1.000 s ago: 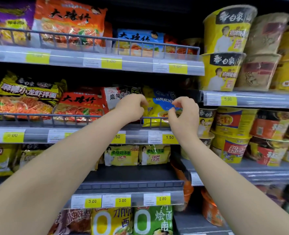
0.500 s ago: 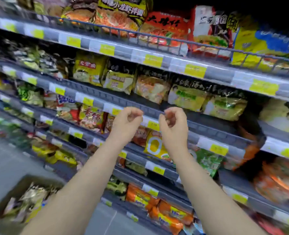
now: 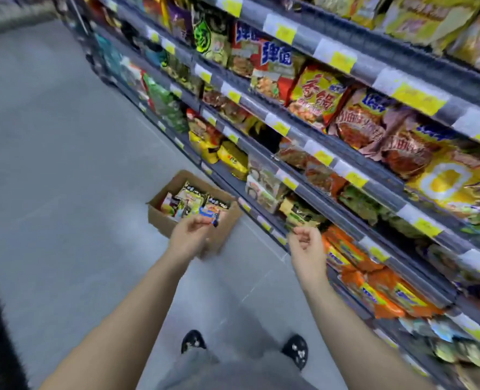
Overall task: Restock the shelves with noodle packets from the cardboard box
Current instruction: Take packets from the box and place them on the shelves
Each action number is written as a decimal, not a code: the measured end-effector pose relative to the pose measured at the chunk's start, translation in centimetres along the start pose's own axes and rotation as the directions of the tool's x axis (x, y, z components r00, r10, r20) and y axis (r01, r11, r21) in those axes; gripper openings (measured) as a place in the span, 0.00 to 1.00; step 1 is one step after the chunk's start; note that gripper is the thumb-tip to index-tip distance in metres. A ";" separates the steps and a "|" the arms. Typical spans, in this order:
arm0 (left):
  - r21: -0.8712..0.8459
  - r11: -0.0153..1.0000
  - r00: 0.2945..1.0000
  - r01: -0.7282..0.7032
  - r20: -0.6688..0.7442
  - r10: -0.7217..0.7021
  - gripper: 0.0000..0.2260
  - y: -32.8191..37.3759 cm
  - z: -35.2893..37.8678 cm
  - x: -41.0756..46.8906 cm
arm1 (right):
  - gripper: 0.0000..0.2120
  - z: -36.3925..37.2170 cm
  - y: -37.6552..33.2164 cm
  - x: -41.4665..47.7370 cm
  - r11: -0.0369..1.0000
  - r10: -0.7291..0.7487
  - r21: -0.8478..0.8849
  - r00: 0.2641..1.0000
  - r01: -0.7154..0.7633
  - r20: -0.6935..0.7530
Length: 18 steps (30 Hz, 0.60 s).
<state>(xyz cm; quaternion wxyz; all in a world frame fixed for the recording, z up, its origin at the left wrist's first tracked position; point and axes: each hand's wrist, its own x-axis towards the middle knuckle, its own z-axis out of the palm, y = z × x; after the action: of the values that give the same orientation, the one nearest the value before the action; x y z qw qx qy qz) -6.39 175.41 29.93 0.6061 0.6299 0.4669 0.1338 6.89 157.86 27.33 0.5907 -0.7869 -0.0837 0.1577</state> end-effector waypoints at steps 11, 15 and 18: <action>-0.065 0.966 0.965 0.250 -0.065 -0.255 0.08 -5.1 -14.8 5.3 | 0.07 13.7 3.1 -2.7 0.916 0.398 -0.132 0.895 -0.378 0.203; -0.076 0.945 0.945 0.318 -0.050 -0.322 0.07 -5.6 -16.1 9.4 | 0.06 18.2 3.1 0.1 0.892 0.449 -0.171 0.858 -0.418 0.249; -0.060 0.929 0.929 0.366 -0.036 -0.369 0.06 -5.1 -17.3 13.2 | 0.05 21.5 2.7 3.5 0.880 0.472 -0.185 0.845 -0.437 0.251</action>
<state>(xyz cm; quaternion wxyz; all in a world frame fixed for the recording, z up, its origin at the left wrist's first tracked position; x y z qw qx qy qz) -14.30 195.51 24.12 0.6254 0.5122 0.5869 0.0447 2.52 177.56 18.78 0.4692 -0.7868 0.0108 0.4008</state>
